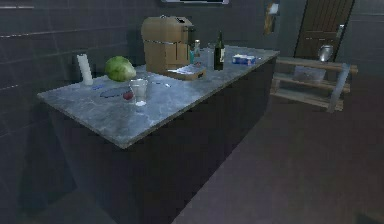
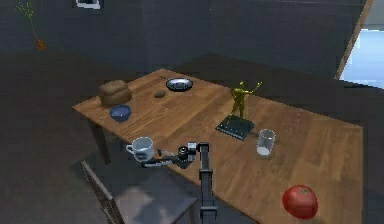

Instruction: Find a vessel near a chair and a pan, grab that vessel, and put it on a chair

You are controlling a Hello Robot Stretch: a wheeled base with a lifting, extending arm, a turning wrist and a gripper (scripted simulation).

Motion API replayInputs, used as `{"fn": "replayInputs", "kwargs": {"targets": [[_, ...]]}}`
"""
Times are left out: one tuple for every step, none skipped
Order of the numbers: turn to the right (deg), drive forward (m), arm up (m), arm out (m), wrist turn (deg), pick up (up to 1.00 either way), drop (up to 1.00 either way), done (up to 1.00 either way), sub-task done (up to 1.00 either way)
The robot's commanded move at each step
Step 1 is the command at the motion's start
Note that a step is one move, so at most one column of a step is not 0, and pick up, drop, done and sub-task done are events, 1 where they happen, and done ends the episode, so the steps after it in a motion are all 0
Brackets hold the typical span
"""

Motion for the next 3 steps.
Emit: {"fn": "replayInputs", "kwargs": {"targets": [[0.0,0.00,0.00,0.00,0.0,0.00,1.00,0.00,0.00],[0.0,0.00,0.10,0.00,0.0,0.00,0.00,0.00,0.00],[0.0,0.00,0.00,-0.08,0.0,0.00,0.00,0.00,0.00]]}}
